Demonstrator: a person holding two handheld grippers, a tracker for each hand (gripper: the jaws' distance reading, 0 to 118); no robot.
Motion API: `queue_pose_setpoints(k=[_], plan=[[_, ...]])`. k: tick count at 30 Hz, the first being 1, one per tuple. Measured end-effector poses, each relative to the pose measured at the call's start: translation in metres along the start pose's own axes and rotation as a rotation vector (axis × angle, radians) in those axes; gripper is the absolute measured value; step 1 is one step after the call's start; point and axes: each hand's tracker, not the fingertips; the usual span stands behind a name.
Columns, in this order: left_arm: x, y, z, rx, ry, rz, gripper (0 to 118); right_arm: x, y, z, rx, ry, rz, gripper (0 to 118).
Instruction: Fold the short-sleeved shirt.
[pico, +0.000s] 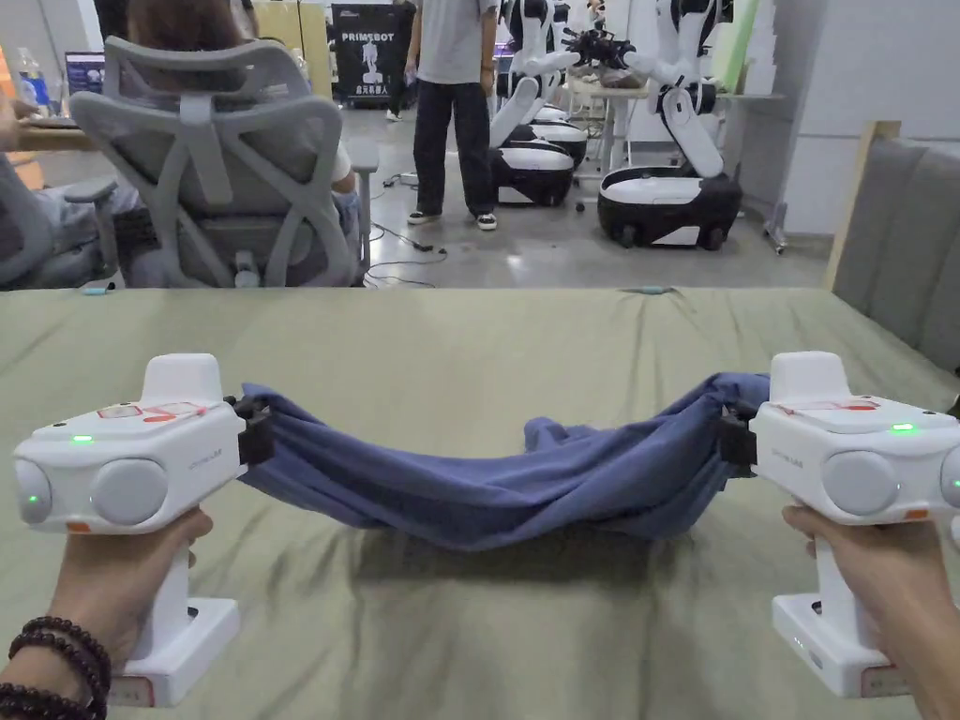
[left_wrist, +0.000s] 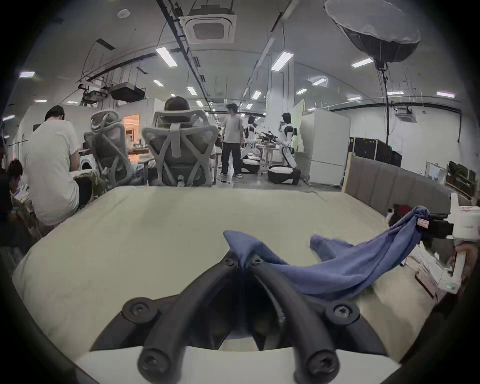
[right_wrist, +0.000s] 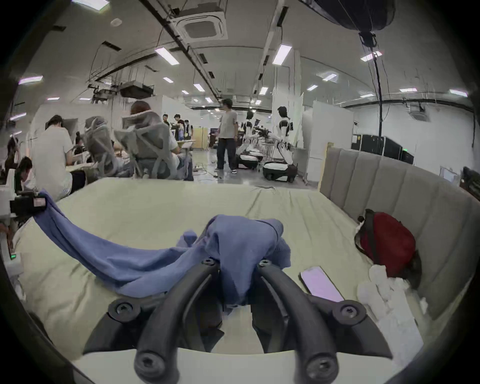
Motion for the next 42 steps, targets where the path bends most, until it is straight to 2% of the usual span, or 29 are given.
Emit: queue_pose_setpoints(k=[2, 8, 15, 20, 21, 22, 23, 24, 25, 26, 27, 29, 31, 32, 33, 34, 36, 37, 40, 42], plan=[[0.000, -0.026, 0.020, -0.039, 0.010, 0.018, 1, -0.004, -0.024, 0.024, -0.022, 0.011, 0.021, 18], [0.007, -0.089, 0.063, -0.154, 0.033, 0.058, 1, -0.010, -0.091, 0.072, -0.134, -0.005, -0.004, 18], [0.023, -0.134, 0.030, -0.310, 0.028, 0.008, 2, -0.010, -0.143, 0.040, -0.373, -0.066, 0.036, 18], [0.024, -0.148, 0.010, -0.363, 0.050, 0.034, 2, -0.004, -0.156, 0.032, -0.391, -0.048, -0.015, 19], [0.023, -0.150, 0.014, -0.361, 0.052, 0.038, 3, -0.003, -0.155, 0.034, -0.387, -0.046, -0.027, 22], [0.022, -0.148, 0.015, -0.360, 0.057, 0.049, 12, 0.000, -0.153, 0.040, -0.376, -0.046, -0.042, 38], [0.021, -0.145, 0.018, -0.345, 0.065, 0.067, 28, 0.000, -0.151, 0.045, -0.353, -0.047, -0.045, 63], [0.020, -0.142, 0.022, -0.327, 0.066, 0.080, 52, 0.000, -0.149, 0.051, -0.312, -0.065, -0.040, 92], [0.020, -0.140, 0.030, -0.317, 0.054, 0.079, 89, -0.001, -0.145, 0.058, -0.280, -0.074, -0.044, 118], [0.020, -0.136, 0.033, -0.311, 0.056, 0.076, 113, 0.000, -0.140, 0.065, -0.260, -0.074, -0.065, 116], [0.020, -0.131, 0.035, -0.304, 0.072, 0.069, 118, -0.002, -0.136, 0.072, -0.237, -0.065, -0.095, 111], [0.020, -0.122, 0.050, -0.207, 0.091, 0.063, 114, -0.006, -0.124, 0.084, -0.191, -0.048, -0.120, 112], [0.016, -0.111, 0.059, -0.175, 0.113, 0.062, 114, -0.012, -0.114, 0.092, -0.173, -0.047, -0.107, 112], [0.016, -0.106, 0.065, -0.174, 0.123, 0.066, 113, -0.016, -0.110, 0.098, -0.149, -0.054, -0.091, 109], [0.014, -0.102, 0.073, -0.153, 0.137, 0.077, 107, -0.019, -0.107, 0.102, -0.135, -0.052, -0.087, 100], [0.011, -0.099, 0.079, -0.120, 0.143, 0.089, 82, -0.023, -0.103, 0.101, -0.128, -0.052, -0.082, 75], [0.005, -0.095, 0.085, -0.114, 0.164, 0.104, 16, -0.028, -0.100, 0.105, -0.111, -0.053, -0.071, 13], [0.002, -0.093, 0.087, -0.118, 0.167, 0.115, 0, -0.031, -0.098, 0.105, -0.106, -0.049, -0.068, 0], [-0.007, -0.094, 0.089, -0.127, 0.159, 0.139, 0, -0.032, -0.095, 0.107, -0.103, 0.001, -0.078, 0], [-0.004, -0.098, 0.087, -0.149, 0.156, 0.137, 0, -0.036, -0.093, 0.105, -0.103, -0.002, -0.069, 0]])
